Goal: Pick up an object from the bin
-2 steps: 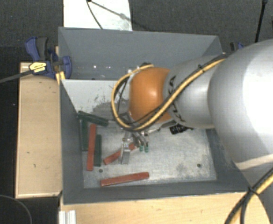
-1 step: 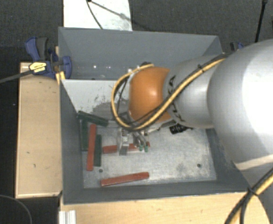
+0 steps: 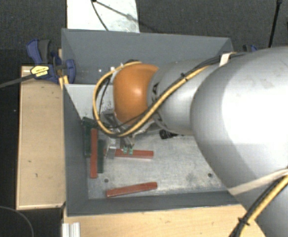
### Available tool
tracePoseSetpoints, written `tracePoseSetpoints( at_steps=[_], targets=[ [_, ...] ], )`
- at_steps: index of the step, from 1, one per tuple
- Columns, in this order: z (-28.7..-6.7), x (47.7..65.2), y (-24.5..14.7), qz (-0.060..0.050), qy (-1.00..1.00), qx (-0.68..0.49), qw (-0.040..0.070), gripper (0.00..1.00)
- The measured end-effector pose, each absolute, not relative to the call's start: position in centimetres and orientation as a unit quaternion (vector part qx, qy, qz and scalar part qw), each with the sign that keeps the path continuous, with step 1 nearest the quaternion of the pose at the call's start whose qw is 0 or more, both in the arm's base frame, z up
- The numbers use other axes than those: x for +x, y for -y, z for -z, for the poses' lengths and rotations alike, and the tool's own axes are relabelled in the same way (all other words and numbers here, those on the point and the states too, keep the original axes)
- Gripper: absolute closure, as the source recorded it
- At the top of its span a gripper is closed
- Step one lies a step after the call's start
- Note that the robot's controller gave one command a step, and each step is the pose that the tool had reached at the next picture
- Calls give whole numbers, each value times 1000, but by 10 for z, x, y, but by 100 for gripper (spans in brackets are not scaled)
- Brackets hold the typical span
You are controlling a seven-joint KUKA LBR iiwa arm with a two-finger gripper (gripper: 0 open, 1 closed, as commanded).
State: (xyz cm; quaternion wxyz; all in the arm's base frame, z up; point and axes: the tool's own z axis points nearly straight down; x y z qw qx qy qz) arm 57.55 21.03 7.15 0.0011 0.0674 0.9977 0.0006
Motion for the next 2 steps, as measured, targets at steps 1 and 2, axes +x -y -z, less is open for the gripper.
tracePoseSetpoints(
  at_steps=[1,2],
  targets=[
    [-192,561,-180,-2,-998,66,5,100],
    [-187,560,-181,-1,-998,66,1,0]
  ],
)
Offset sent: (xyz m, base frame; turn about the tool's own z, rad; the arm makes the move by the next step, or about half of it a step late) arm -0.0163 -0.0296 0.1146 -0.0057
